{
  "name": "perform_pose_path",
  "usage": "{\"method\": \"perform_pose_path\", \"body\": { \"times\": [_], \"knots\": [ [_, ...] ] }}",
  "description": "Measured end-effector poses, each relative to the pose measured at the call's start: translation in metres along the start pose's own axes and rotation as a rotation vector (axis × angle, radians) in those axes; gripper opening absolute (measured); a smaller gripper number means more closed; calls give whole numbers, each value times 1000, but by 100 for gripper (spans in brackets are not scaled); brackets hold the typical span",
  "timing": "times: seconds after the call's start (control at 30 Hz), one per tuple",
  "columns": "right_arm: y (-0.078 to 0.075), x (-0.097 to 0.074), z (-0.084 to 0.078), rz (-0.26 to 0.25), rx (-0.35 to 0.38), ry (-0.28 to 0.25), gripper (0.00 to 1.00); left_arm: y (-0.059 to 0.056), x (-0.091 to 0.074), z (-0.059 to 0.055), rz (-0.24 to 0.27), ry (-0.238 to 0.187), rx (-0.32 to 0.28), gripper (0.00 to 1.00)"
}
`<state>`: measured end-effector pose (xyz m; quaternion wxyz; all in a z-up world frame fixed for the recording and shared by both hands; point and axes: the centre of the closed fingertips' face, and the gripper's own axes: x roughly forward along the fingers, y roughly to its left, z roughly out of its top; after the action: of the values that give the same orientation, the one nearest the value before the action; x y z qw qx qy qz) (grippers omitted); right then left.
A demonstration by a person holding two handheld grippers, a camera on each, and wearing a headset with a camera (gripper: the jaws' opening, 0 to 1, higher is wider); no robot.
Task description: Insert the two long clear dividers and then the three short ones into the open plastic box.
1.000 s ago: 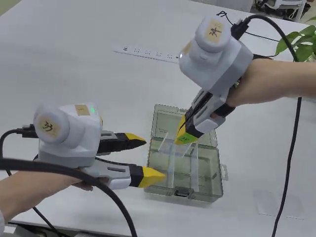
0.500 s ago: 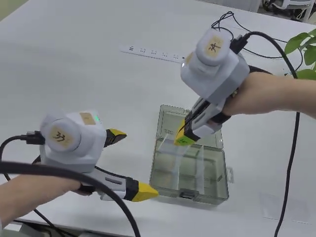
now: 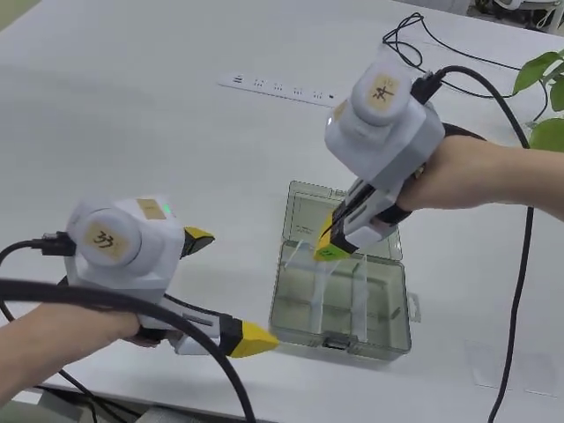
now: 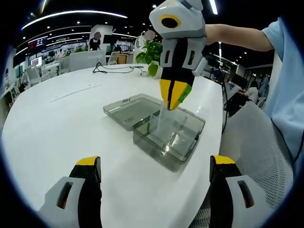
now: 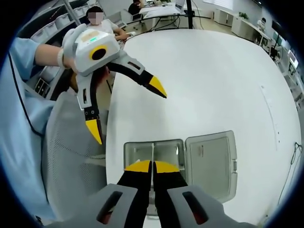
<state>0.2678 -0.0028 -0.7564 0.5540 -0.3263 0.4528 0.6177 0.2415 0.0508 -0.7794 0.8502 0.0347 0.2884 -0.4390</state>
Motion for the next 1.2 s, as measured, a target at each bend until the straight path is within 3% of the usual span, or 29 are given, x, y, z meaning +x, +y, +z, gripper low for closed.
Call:
{"method": "perform_pose_path", "body": {
  "times": [0.43,0.77,1.2],
  "knots": [
    [2,6,0,-11,-17,1,2,-1,-1,-1,3,-6,-18,92],
    [2,19,5,-39,-73,44,2,6,-1,-1,-2,-10,-32,91],
    [-7,32,4,-80,-79,14,2,9,-4,1,-3,-15,-40,89]
  ]
}}
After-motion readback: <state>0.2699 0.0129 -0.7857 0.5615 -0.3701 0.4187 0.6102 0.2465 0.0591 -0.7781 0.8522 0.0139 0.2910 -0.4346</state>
